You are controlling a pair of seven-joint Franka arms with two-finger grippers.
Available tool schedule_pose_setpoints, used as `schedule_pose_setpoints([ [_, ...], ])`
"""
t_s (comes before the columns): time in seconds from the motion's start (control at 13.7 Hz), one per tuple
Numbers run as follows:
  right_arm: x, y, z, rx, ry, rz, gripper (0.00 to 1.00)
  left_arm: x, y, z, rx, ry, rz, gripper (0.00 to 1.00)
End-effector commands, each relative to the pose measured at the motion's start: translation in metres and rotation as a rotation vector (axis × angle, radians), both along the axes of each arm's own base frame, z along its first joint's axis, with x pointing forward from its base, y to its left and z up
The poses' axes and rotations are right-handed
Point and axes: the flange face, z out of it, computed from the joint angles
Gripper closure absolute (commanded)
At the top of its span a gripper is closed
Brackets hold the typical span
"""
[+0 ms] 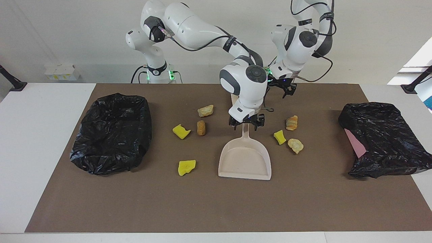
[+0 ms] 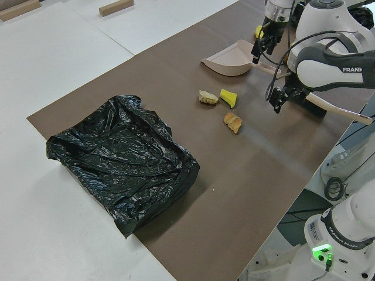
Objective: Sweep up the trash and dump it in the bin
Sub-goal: 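Reach the right gripper to the beige dustpan handle and grasp it, then rotate the dustpan with the right gripper while the left gripper grasps the brush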
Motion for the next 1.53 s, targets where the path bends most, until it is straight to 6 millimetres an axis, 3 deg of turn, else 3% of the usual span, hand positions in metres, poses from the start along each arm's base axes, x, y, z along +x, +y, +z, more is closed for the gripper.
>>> schedule_pose_setpoints([
  [0.0, -0.004, 0.006, -0.001, 0.024, 0.007, -0.015, 0.09, -0.027, -0.008, 0.002, -0.053, -0.025, -0.039, 0.00],
  [0.15, -0.007, 0.010, 0.002, 0.040, 0.012, -0.017, 0.18, -0.036, -0.020, -0.003, -0.047, -0.012, -0.082, 0.00],
  [0.51, -0.025, 0.018, -0.020, 0.017, 0.055, -0.006, 0.20, -0.063, -0.058, -0.017, -0.026, 0.028, -0.202, 0.00],
  [0.87, -0.029, 0.017, -0.026, 0.008, 0.068, -0.010, 0.23, -0.095, -0.093, -0.020, -0.012, 0.039, -0.151, 0.00],
  [1.02, -0.028, 0.015, -0.025, -0.001, 0.069, -0.025, 0.31, -0.111, -0.109, -0.019, -0.005, 0.041, -0.128, 0.00],
  [1.17, -0.025, 0.013, -0.024, -0.002, 0.063, -0.051, 0.46, -0.127, -0.125, -0.017, -0.002, 0.040, -0.084, 0.00],
  [1.38, -0.023, 0.010, -0.021, 0.001, 0.063, -0.072, 0.87, -0.142, -0.143, -0.019, 0.011, 0.047, 0.020, 0.00],
  [1.46, -0.023, 0.009, -0.020, -0.003, 0.066, -0.079, 0.96, -0.146, -0.151, -0.023, 0.017, 0.049, 0.062, 0.00],
])
